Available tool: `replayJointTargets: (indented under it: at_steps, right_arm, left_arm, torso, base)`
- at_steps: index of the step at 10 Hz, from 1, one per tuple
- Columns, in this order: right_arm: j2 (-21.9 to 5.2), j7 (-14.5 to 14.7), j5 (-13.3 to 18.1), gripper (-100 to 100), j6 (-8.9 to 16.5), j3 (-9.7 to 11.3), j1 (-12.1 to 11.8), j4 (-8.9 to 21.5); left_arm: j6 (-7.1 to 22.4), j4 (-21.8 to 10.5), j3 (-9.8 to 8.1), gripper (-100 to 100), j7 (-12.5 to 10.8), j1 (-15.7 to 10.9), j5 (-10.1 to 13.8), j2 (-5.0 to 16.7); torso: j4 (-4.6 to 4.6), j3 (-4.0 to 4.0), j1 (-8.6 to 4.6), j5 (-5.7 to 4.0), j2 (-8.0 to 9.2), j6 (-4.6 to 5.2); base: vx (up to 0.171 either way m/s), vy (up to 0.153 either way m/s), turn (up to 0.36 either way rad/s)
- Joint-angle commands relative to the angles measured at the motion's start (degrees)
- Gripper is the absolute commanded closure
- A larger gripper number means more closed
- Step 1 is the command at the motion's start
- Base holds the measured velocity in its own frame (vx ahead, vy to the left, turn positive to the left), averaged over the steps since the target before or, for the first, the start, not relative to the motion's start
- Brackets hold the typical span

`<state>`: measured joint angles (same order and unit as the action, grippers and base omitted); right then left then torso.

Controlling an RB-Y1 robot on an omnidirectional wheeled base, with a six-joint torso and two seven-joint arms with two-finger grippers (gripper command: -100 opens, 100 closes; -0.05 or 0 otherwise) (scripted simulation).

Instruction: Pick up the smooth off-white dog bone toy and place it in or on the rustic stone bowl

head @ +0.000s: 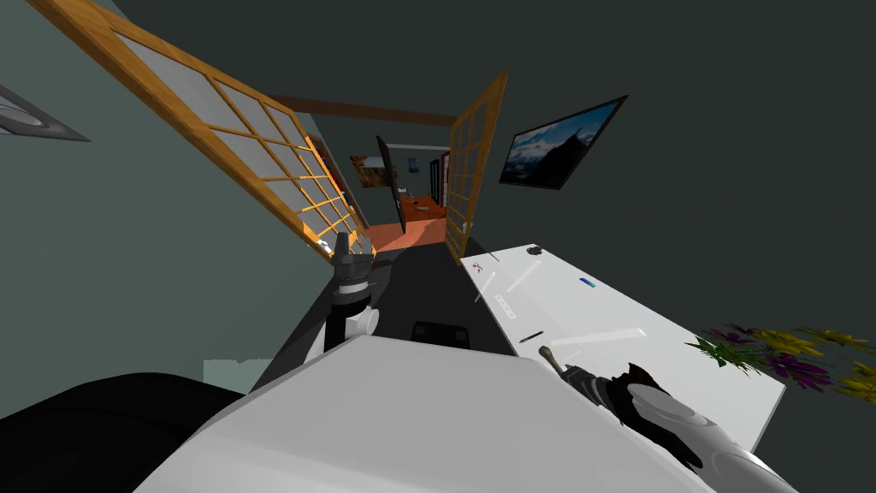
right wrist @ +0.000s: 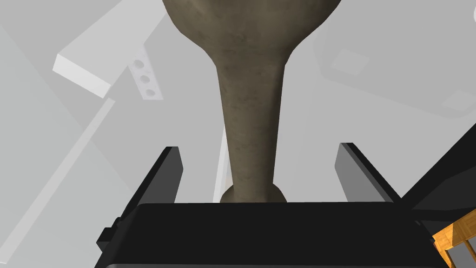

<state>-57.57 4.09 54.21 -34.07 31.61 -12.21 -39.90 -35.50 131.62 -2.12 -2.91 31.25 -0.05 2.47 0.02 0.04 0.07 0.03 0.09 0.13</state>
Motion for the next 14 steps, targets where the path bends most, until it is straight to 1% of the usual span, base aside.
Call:
replayJointTargets:
  at_steps: [1, 2, 3, 4, 5, 6, 10, 11, 12, 13, 14]
  right_arm:
    - [0.36, -1.86, 2.86, -100, 1.01, -2.27, -1.30, -2.21]
    - [0.36, -1.86, 3.64, -100, 1.01, -2.27, -1.30, -2.21]
    - [0.61, -3.53, 5.79, -100, 1.92, -4.24, -2.49, -4.24]
    - [0.61, -3.53, 6.57, -100, 1.92, -4.24, -2.49, -4.24]
    - [0.59, -3.18, 5.84, -100, 1.71, -3.97, -2.29, -3.87]
    - [0.59, -3.31, 5.97, 100, 1.79, -4.03, -2.32, -3.94]
    - [0.61, -3.29, 5.96, 100, 1.71, -4.00, -2.33, -3.97]
    - [0.61, -3.29, 5.96, 0, 1.71, -4.00, -2.33, -3.96]
    - [0.36, -1.86, 3.64, 100, 1.01, -2.27, -1.30, -2.21]
    - [0.10, -0.19, 1.81, 100, 0.11, -0.30, -0.12, -0.17]
    - [0.10, -0.19, 0.71, 100, 0.11, -0.30, -0.12, -0.17]
  left_arm:
    - [0.00, 0.00, 0.00, 0, 0.00, 0.00, 0.00, 0.00]
    - [0.00, 0.00, 0.00, 0, 0.00, 0.00, 0.00, 0.00]
    - [0.00, 0.00, 0.00, 0, 0.00, 0.00, 0.00, 0.00]
    - [0.00, 0.00, 0.00, 0, 0.00, 0.00, 0.00, 0.00]
    - [0.00, 0.00, 0.00, 0, 0.00, 0.00, 0.00, 0.00]
    - [0.00, 0.00, 0.00, 0, 0.00, 0.00, 0.00, 0.00]
    - [0.00, 0.00, 0.00, 0, 0.00, 0.00, 0.00, 0.00]
    - [0.00, 0.00, 0.00, 0, 0.00, 0.00, 0.00, 0.00]
    - [0.00, 0.00, 0.00, 0, 0.00, 0.00, 0.00, 0.00]
    - [0.00, 0.00, 0.00, 0, 0.00, 0.00, 0.00, 0.00]
    - [0.00, 0.00, 0.01, 0, 0.00, -0.01, 0.00, 0.00]
  torso:
    - [0.00, 0.00, 0.00, 0.00, 0.00, 0.00]
    - [0.00, 0.00, -0.02, 0.00, 0.00, 0.00]
    - [0.00, 0.00, -0.01, 0.00, 0.01, 0.00]
    - [0.00, 0.01, -0.01, 0.00, 0.01, 0.00]
    - [0.00, 0.01, 0.00, 0.00, 0.01, 0.00]
    - [0.01, 0.02, 0.04, 0.01, 0.03, 0.00]
    - [0.01, 0.01, -0.04, -0.02, 0.02, -0.01]
    - [0.01, 0.01, -0.04, -0.02, 0.02, -0.01]
    - [0.01, 0.01, -0.04, -0.02, 0.02, -0.01]
    - [0.01, 0.02, 0.00, -0.01, 0.04, -0.01]
    - [-0.01, 0.03, 0.05, -0.03, 0.08, 0.02]
  base:
    - [0.017, -0.027, -0.017]
    - [0.011, -0.023, -0.007]
    - [0.013, -0.023, -0.018]
    - [0.011, -0.020, -0.008]
    - [0.003, -0.008, 0.001]
    - [0.000, 0.000, 0.000]
    - [0.000, 0.000, 0.000]
    - [0.000, 0.000, 0.000]
    - [-0.009, 0.013, 0.023]
    - [-0.020, 0.034, 0.032]
    - [-0.016, 0.032, 0.005]
